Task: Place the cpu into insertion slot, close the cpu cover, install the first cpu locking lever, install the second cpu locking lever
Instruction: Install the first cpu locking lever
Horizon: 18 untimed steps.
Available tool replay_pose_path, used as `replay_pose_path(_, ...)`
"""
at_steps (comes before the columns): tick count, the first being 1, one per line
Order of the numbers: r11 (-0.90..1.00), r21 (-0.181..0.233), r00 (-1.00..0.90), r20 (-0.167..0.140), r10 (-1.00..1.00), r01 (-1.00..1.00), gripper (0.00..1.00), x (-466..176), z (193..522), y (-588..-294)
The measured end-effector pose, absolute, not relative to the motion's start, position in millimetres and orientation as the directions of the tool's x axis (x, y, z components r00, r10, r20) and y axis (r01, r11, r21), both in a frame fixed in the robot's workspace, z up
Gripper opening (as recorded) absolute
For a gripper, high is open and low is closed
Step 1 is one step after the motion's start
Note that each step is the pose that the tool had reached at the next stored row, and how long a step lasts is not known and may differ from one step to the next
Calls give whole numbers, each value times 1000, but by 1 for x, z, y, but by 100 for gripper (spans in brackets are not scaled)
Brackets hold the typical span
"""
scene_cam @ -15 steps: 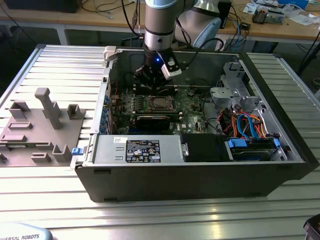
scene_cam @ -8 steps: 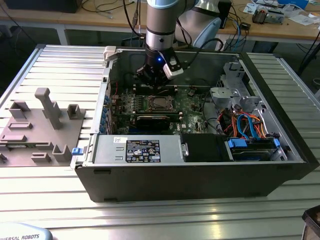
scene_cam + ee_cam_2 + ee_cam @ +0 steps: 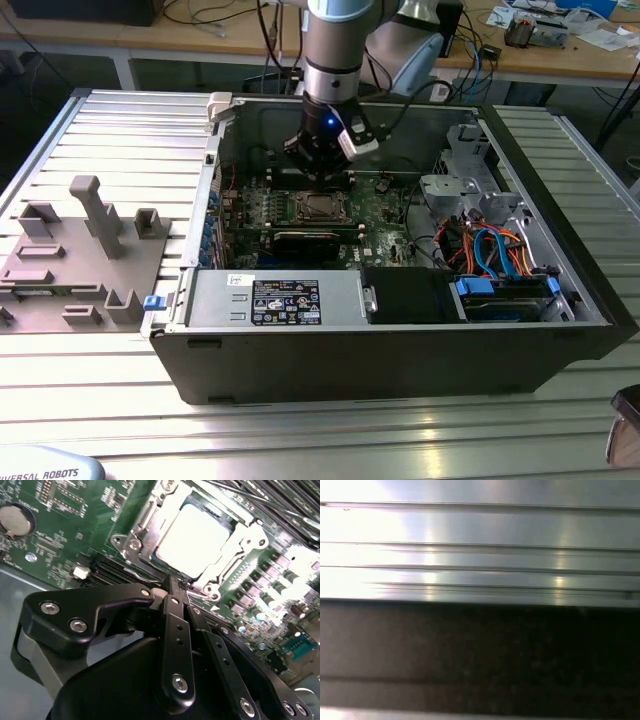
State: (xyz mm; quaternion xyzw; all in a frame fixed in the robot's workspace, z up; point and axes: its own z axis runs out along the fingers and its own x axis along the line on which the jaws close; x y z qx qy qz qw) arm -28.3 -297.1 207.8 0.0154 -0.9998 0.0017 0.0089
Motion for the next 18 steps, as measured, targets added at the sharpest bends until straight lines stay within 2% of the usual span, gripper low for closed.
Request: replay_pose_path(18,999,-17,-999,18,-31,-31,11,-10,202,-294)
